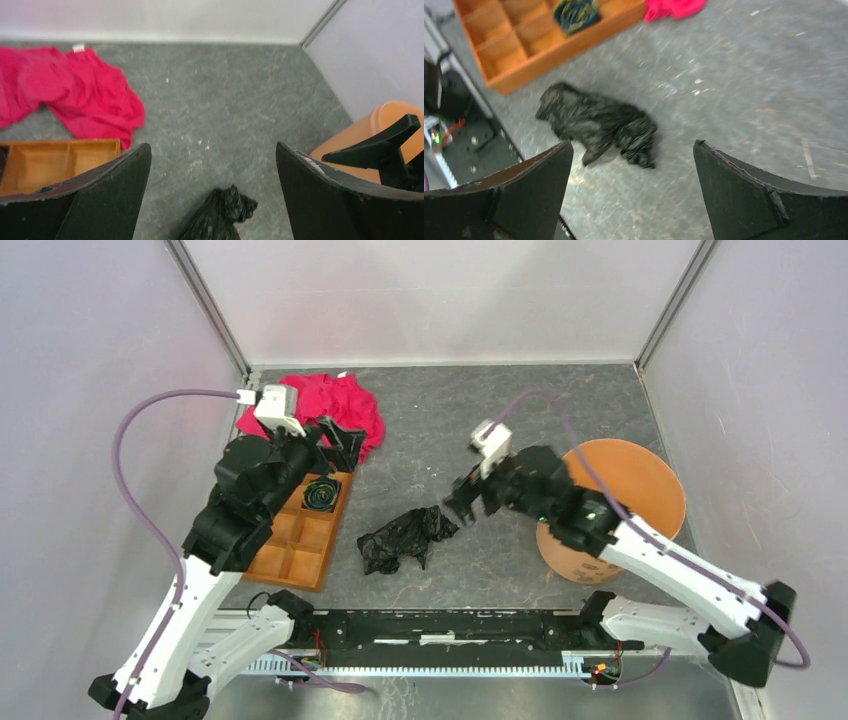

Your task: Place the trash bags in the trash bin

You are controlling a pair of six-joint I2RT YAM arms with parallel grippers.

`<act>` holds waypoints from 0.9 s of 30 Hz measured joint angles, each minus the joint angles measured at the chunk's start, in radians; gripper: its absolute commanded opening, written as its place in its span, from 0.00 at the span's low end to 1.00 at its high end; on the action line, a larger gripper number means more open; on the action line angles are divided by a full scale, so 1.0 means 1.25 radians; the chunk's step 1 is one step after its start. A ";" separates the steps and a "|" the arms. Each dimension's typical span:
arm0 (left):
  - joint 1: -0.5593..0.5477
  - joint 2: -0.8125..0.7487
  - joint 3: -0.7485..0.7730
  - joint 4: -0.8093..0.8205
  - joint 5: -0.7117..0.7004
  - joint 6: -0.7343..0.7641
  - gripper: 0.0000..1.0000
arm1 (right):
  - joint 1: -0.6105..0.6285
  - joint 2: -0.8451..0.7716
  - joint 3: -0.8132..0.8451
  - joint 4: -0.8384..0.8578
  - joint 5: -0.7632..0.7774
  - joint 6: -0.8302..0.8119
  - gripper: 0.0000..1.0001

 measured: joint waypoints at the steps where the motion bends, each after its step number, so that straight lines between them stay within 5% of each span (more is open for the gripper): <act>1: 0.000 0.000 -0.020 0.004 0.010 -0.004 1.00 | 0.035 0.021 -0.006 0.000 0.019 0.000 0.98; 8: -0.001 0.044 -0.232 -0.009 0.103 -0.076 1.00 | 0.149 0.146 -0.186 0.076 0.074 0.032 0.97; 13: -0.001 0.059 -0.365 -0.029 0.139 -0.160 0.97 | 0.149 0.229 -0.237 0.110 0.102 0.053 0.78; 18: -0.001 0.036 -0.451 -0.019 0.159 -0.245 0.96 | 0.150 0.294 -0.237 0.200 0.093 0.084 0.77; 21: -0.001 0.014 -0.498 0.013 0.173 -0.291 0.85 | 0.153 0.302 -0.254 0.281 0.058 0.115 0.78; 27: -0.001 0.044 -0.580 0.088 0.240 -0.356 0.41 | 0.184 0.308 -0.268 0.335 0.032 0.146 0.80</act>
